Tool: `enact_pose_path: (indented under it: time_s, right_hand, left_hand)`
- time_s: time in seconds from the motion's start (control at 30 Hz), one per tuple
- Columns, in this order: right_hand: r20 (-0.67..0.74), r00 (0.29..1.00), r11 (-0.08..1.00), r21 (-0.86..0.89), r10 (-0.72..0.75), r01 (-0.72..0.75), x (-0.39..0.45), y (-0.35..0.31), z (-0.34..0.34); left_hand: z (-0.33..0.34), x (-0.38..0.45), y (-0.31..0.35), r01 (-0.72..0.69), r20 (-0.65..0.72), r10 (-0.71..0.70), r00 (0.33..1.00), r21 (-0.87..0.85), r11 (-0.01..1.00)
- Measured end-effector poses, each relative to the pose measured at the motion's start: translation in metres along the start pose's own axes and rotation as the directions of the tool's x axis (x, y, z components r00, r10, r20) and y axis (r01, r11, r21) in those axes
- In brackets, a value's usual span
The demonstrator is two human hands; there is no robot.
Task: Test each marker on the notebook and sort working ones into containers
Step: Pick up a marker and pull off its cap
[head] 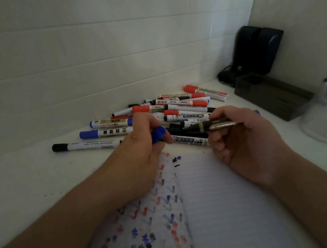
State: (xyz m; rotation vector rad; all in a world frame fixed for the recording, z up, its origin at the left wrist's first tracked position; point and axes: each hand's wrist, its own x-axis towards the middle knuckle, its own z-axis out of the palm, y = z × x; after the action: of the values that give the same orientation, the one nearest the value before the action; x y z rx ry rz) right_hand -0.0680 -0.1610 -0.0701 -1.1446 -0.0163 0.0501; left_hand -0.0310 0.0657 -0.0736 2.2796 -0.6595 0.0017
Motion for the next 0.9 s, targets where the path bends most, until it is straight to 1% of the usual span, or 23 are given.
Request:
enact_pose_path:
  time_s: [0.07, 0.1, 0.23, 0.37, 0.5, 0.7, 0.77, 0.83, 0.9]
  right_hand:
    - [0.004, 1.000, 0.996, 0.082, 0.018, -0.018, 0.000, -0.001, 0.001]
    - [-0.009, 1.000, 0.995, 0.095, 0.019, -0.018, 0.000, -0.001, 0.002]
    - [-0.021, 1.000, 0.999, 0.035, 0.013, -0.012, -0.001, 0.002, 0.003]
    - [-0.039, 0.999, 1.000, -0.004, 0.017, -0.017, 0.000, 0.003, 0.004]
    - [-0.080, 0.997, 0.992, -0.128, -0.007, -0.003, -0.002, 0.003, 0.008]
    - [-0.027, 0.993, 0.952, -0.290, -0.112, 0.100, -0.005, 0.005, 0.011]
    - [0.021, 0.989, 0.906, -0.397, -0.150, 0.146, -0.008, 0.003, 0.010]
    - [0.070, 0.981, 0.835, -0.516, -0.181, 0.191, -0.011, 0.003, 0.011]
    - [0.086, 0.975, 0.803, -0.555, -0.207, 0.220, -0.012, 0.005, 0.013]
  left_hand:
    - [-0.001, -0.001, 0.001, -0.021, 0.033, 0.022, 0.999, -0.034, 0.999]
    - [-0.002, -0.002, 0.002, -0.031, 0.039, 0.033, 0.999, -0.041, 0.999]
    - [-0.003, -0.002, 0.006, -0.060, 0.036, 0.061, 0.998, -0.034, 0.998]
    - [-0.004, -0.003, 0.009, -0.058, 0.041, 0.059, 0.997, -0.022, 0.998]
    - [-0.003, -0.001, 0.008, -0.076, 0.003, 0.076, 0.997, 0.039, 0.996]
    - [-0.005, 0.001, 0.007, -0.124, -0.070, 0.125, 0.990, 0.016, 0.992]
    - [-0.008, 0.000, 0.006, -0.140, -0.109, 0.137, 0.985, -0.020, 0.990]
    - [-0.008, -0.001, 0.006, -0.159, -0.142, 0.151, 0.978, -0.047, 0.986]
    - [-0.006, -0.002, 0.007, -0.168, -0.159, 0.156, 0.975, -0.063, 0.984]
